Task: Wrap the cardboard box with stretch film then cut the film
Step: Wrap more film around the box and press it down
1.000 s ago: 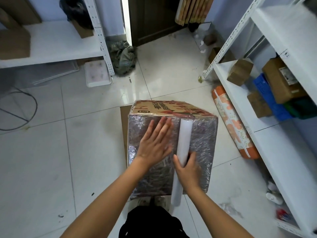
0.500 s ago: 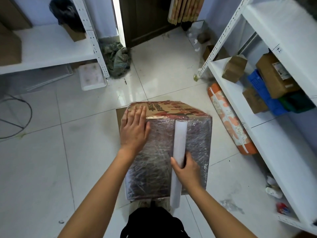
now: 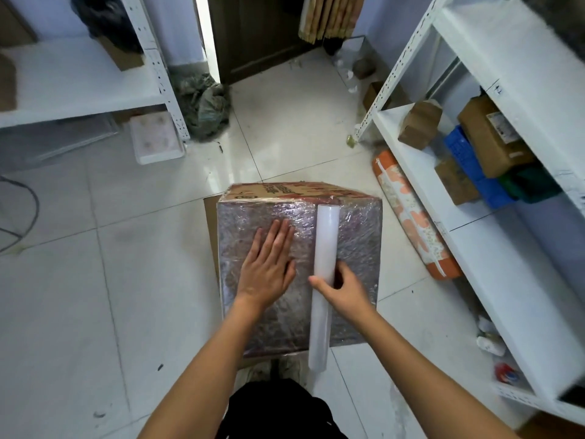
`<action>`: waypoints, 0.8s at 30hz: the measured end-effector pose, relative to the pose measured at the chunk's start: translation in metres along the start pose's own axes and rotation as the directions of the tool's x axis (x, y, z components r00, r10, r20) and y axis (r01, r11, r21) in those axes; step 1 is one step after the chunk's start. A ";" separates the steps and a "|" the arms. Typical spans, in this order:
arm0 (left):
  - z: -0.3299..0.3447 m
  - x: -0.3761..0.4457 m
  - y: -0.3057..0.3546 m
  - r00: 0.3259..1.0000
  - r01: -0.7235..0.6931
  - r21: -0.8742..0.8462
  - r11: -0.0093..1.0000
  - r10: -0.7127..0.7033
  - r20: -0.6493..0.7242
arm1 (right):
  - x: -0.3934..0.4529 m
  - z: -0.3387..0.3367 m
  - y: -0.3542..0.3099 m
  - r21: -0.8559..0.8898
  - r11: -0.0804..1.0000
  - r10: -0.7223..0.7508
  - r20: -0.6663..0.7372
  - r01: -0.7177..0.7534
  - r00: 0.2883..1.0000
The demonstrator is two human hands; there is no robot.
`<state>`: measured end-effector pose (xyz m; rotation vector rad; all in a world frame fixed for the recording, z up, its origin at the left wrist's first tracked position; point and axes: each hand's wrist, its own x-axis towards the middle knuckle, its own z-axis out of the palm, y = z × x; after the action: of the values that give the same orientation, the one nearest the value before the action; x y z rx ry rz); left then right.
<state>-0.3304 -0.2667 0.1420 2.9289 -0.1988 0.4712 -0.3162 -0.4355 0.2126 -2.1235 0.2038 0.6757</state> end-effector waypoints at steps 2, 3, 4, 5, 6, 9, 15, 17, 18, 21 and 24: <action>0.000 0.004 -0.002 1.000 -0.016 -0.005 1.000 0.016 -0.014 | 0.000 0.000 -0.002 -0.007 0.999 -0.046 -0.021 0.046 0.999; -0.001 0.005 -0.004 1.000 -0.018 -0.018 1.000 0.018 -0.017 | 0.000 0.000 -0.005 -0.034 0.997 -0.074 -0.034 0.073 0.997; -0.002 0.006 -0.006 1.000 -0.016 -0.030 0.999 0.015 -0.013 | -0.001 0.001 -0.008 -0.053 0.995 -0.092 -0.044 0.089 0.995; -0.003 0.006 -0.008 1.000 -0.011 -0.036 0.999 0.011 -0.006 | -0.001 0.002 -0.010 -0.049 0.994 -0.097 -0.053 0.094 0.994; -0.004 0.007 -0.009 1.000 -0.008 -0.036 0.999 0.008 0.003 | -0.001 0.002 -0.011 -0.014 0.997 -0.083 -0.055 0.082 0.995; -0.004 0.007 -0.010 1.000 -0.017 -0.022 1.000 0.017 0.022 | -0.001 -0.002 -0.015 0.096 0.993 -0.068 -0.077 0.075 0.995; -0.002 0.007 -0.008 0.999 -0.021 -0.019 1.000 0.022 0.026 | 0.006 -0.013 -0.014 -0.273 0.959 0.001 -0.241 -0.069 0.970; -0.006 0.008 -0.009 1.000 -0.026 -0.054 0.998 0.027 0.014 | 0.009 -0.011 -0.013 -0.292 0.954 -0.005 -0.256 -0.073 0.967; -0.010 0.009 -0.009 1.000 -0.029 -0.096 0.995 0.029 -0.002 | 0.011 -0.009 -0.012 -0.297 0.952 -0.011 -0.267 -0.071 0.964; -0.022 0.004 0.000 0.996 -0.064 -0.146 0.987 0.055 -0.069 | 0.015 -0.004 -0.010 -0.295 0.952 -0.023 -0.322 -0.078 0.947; -0.007 -0.017 0.018 0.997 -0.067 -0.089 0.994 0.064 -0.033 | 0.020 0.003 -0.011 -0.335 0.938 -0.029 -0.344 -0.094 0.939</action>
<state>-0.3514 -0.2814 0.1456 2.8323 -0.3047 0.5025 -0.2963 -0.4250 0.2081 -2.5802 0.3318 0.3690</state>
